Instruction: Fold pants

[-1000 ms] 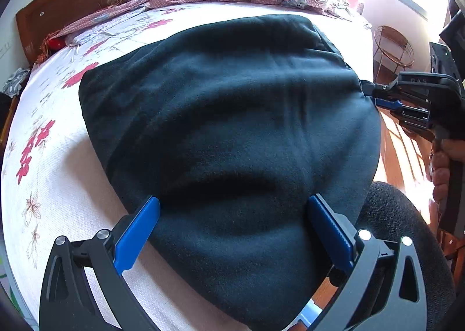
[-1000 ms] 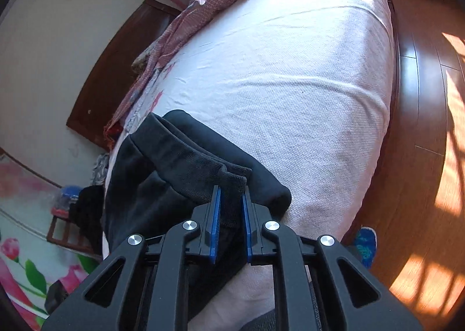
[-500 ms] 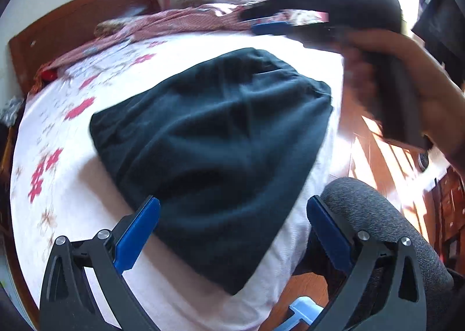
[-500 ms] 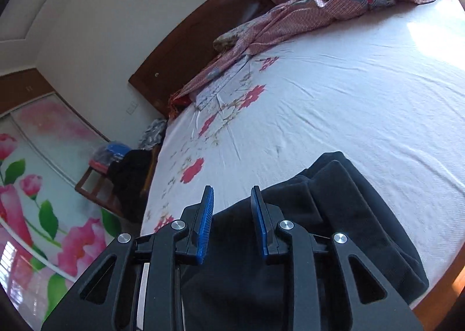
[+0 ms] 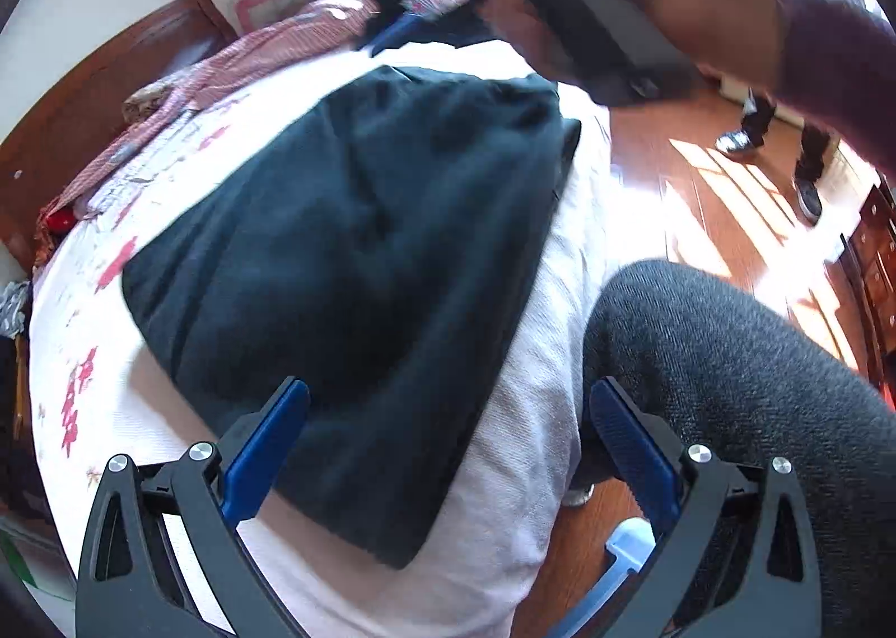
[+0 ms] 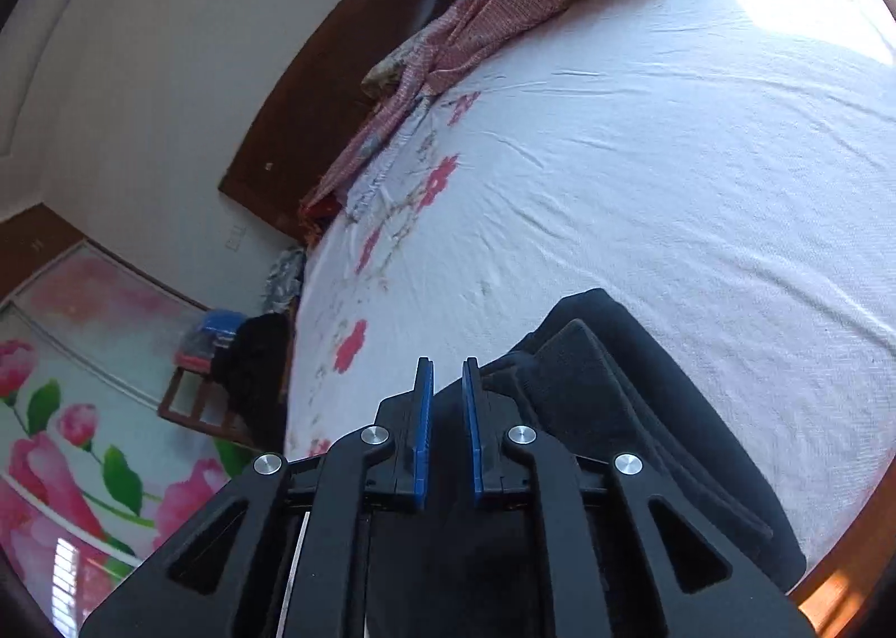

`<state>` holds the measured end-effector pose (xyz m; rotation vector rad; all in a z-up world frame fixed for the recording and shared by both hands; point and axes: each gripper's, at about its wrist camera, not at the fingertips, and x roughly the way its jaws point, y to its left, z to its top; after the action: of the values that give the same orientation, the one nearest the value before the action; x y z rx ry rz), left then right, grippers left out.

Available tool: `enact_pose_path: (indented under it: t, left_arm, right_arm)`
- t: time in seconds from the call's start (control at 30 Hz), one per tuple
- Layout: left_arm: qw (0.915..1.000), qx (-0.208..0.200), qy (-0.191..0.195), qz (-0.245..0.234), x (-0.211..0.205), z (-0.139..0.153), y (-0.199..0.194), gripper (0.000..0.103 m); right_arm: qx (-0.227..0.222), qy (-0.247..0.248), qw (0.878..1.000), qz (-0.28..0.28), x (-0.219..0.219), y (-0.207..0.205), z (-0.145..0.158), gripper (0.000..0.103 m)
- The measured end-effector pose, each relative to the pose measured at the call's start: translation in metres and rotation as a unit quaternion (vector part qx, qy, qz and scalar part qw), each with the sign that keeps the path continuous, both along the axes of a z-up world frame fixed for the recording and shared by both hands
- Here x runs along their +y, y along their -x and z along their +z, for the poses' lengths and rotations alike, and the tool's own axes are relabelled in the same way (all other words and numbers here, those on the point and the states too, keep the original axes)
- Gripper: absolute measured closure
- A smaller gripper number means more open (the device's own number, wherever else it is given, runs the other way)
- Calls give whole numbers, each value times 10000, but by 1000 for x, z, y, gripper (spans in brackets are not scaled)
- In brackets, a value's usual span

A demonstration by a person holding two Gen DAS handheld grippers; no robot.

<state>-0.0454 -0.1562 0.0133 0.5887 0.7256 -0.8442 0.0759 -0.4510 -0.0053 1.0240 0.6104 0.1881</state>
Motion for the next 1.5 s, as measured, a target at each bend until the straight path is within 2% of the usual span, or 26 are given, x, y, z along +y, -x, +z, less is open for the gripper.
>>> enact_pose_path:
  t: [0.03,0.07,0.1,0.13,0.17,0.23,0.3,0.33,0.4,0.43,0.47,0.5,0.57,0.67,0.73,0.87,0.9,0.97,1.0,1.13,1.2,1.27,1.3,1.37,1.5]
  left_arm:
    - [9996,27,237,130,9,10,-5,2]
    - [9985,175,406,329,17,16,-14,2]
    - [9966,353,547,502,24,20,-25,2]
    - [9942,505,680,670,31,22,-36,2]
    - [9920,565,757,832,38,22,-46,2]
    - [9893,625,739,1092,49,16,-60,2]
    - [9860,707,628,1372,56,9,-72,2]
    - [9825,801,701,1531,63,7,-78,2]
    - [9637,1443,1123,1946,80,1,-100,2]
    - [9499,1841,1368,2122,88,-6,-110,2]
    - [9308,2304,1618,2333,95,-15,-122,2]
    - [9096,2735,1868,2506,101,-24,-133,2]
    - [8734,3398,2364,2566,107,-42,-145,2]
    - [8478,3658,2743,2687,115,-56,-149,2]
    - [8294,3846,3024,2696,121,-63,-151,2]
    - [8092,4048,3312,2678,122,-68,-154,2]
    - [8010,4089,3430,2711,124,-69,-154,2]
    - [7784,4203,3700,2838,130,-73,-157,2]
    - [7676,4280,3823,2853,132,-76,-158,2]
    - [7550,4562,3864,2694,118,-78,-163,2]
    - [7682,4568,3483,2828,107,-80,-163,2]
    - [7758,4584,3170,2957,98,-82,-163,2]
    - [7737,4618,3108,3026,94,-83,-164,2]
    - [7613,4802,3098,3063,87,-86,-170,2]
    - [7605,4986,3061,2818,77,-89,-176,2]
  right_arm:
    - [-115,-340,9990,254,1,11,-4,91]
    - [-9,-222,9991,349,4,21,-10,78]
    - [200,66,9993,311,4,33,-20,72]
    - [390,101,9990,211,-1,45,-38,77]
    - [381,-224,9990,106,-12,53,-60,103]
    - [347,-767,9962,-200,-27,64,-83,103]
    - [333,-358,9987,-152,-21,63,-65,103]
    - [267,-242,9993,-138,-19,63,-55,98]
    - [28,-336,9988,-350,-28,68,-43,63]
    - [-49,-384,9979,-521,-38,72,-41,33]
    - [-11,-375,9967,-719,-49,76,-41,25]
    - [-5,-421,9962,-757,-58,78,-45,25]
    - [218,-536,9954,-758,-72,81,-59,25]
    - [375,-682,9949,-636,-82,86,-81,25]
    - [201,-848,9954,-408,-81,85,-90,25]
    - [143,-1029,9944,-203,-76,77,-102,25]
    - [160,-1002,9947,-184,-74,75,-103,25]
    - [-17,-1253,9921,-40,-70,71,-105,22]
    - [5,-1221,9925,-29,-68,71,-106,22]
    - [-30,-1338,9910,-55,-69,72,-108,22]
    - [-20,-1379,9904,-75,-71,74,-109,22]
    - [-3,-1283,9917,-56,-69,74,-107,20]
    - [3,-1225,9925,-31,-66,70,-105,20]
    - [30,-1096,9940,43,-64,65,-102,17]
    - [57,-868,9960,199,-60,61,-98,16]
